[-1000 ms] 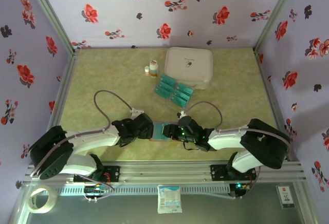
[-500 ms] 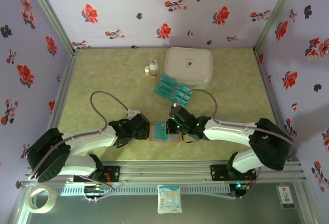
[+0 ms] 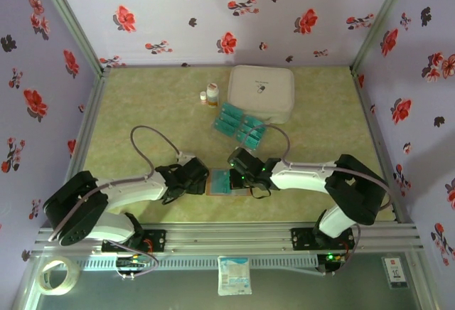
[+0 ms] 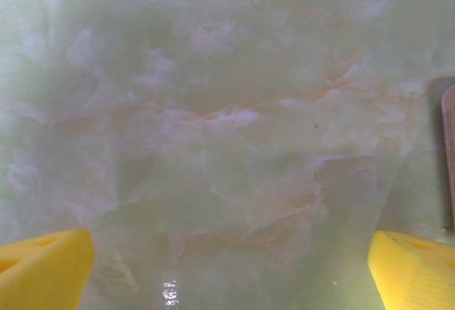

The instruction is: Put the credit cards into the card holder

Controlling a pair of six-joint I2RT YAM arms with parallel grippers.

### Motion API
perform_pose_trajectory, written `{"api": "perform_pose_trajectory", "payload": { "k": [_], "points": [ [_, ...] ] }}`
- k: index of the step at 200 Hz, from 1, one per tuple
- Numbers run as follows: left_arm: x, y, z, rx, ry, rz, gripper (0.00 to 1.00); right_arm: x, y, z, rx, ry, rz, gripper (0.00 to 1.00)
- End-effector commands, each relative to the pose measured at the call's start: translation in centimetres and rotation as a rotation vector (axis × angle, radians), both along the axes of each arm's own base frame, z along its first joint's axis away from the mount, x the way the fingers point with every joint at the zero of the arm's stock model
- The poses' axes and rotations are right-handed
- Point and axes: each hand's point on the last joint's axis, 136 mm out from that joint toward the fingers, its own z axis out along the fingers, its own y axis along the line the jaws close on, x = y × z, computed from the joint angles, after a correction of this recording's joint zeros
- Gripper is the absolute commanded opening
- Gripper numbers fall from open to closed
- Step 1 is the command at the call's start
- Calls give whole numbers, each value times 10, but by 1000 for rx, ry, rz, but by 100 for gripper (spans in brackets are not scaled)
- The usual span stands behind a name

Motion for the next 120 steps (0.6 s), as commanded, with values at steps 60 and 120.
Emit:
{"api": "perform_pose_trajectory", "payload": {
  "k": [60, 120],
  "points": [
    [11, -7, -2, 30, -11, -16, 100, 7, 15, -4, 1, 8, 23, 0],
    [11, -11, -7, 21, -5, -22, 100, 8, 28, -3, 32, 23, 39, 0]
  ]
}}
